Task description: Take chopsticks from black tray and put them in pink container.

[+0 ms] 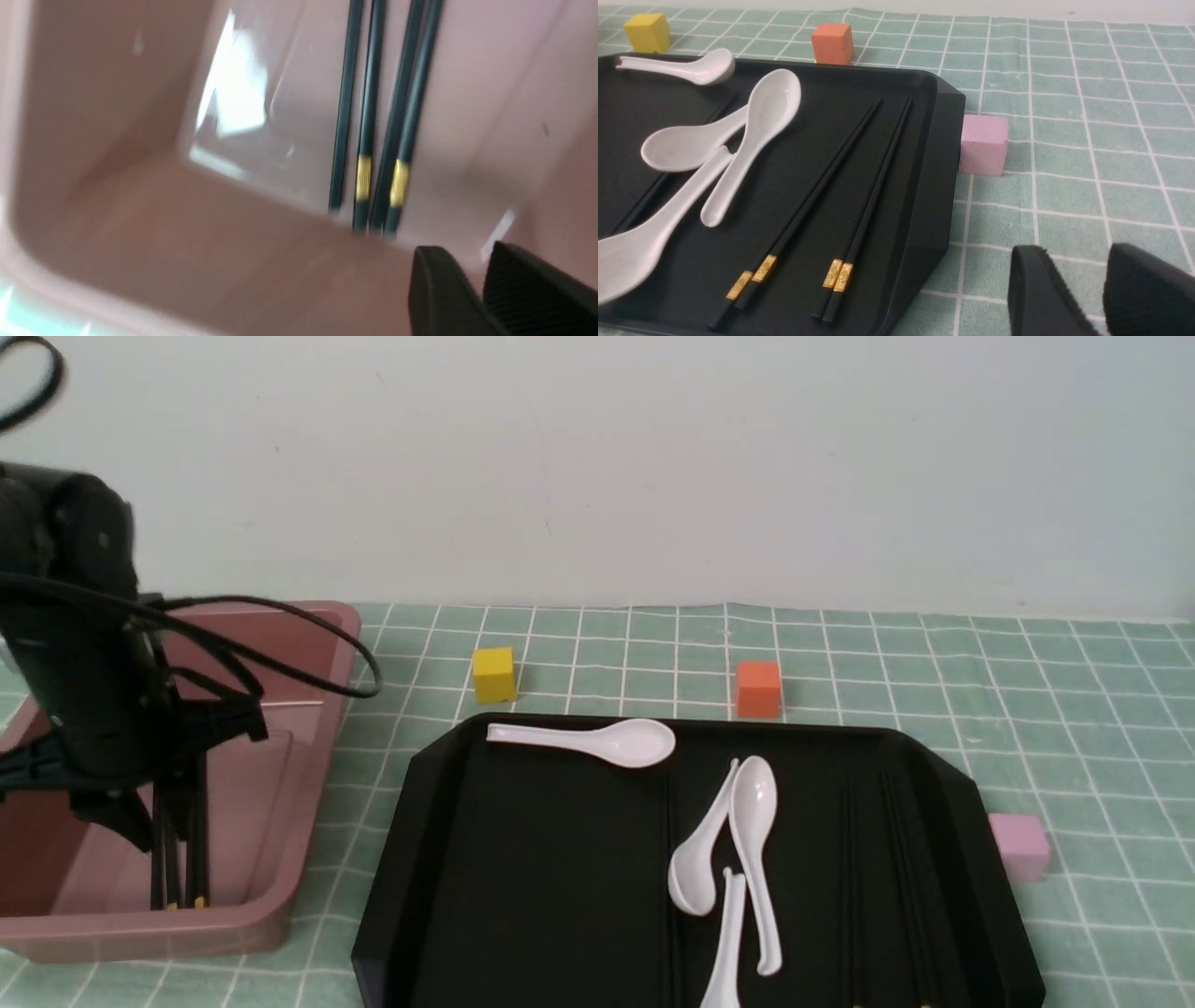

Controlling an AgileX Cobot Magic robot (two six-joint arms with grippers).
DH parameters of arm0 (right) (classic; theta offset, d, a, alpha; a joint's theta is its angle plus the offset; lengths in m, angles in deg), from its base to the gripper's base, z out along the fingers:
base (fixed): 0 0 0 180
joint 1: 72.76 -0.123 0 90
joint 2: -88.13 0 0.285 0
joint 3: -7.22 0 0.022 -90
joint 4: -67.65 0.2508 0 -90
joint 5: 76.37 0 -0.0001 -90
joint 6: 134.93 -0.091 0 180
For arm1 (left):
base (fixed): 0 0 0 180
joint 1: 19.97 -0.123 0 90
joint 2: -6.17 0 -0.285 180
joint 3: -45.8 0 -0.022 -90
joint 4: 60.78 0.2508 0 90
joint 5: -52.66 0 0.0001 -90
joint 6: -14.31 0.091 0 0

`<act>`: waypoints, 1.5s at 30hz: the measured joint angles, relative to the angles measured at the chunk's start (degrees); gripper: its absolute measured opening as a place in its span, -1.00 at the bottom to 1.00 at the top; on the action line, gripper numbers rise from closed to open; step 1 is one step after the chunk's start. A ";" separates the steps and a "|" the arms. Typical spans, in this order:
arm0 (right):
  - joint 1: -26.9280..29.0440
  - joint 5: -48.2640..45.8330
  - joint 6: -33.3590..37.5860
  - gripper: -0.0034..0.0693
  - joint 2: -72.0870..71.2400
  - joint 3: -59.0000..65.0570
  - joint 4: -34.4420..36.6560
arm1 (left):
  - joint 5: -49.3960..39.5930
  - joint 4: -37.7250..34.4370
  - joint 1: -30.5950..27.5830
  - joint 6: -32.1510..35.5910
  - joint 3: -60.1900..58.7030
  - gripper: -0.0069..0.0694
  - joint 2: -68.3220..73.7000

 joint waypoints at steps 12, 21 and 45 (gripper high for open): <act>0.00 0.00 0.00 -0.25 0.00 0.00 0.00 | 6.93 -18.27 0.00 17.78 -25.19 -0.85 -38.52; 0.00 0.00 0.00 -0.25 0.00 0.00 0.00 | 29.27 -29.41 0.00 30.75 -49.65 -0.85 -70.01; 0.00 0.00 0.00 -0.25 0.00 0.00 0.00 | 36.30 -25.65 0.00 33.45 -59.42 -0.85 -93.37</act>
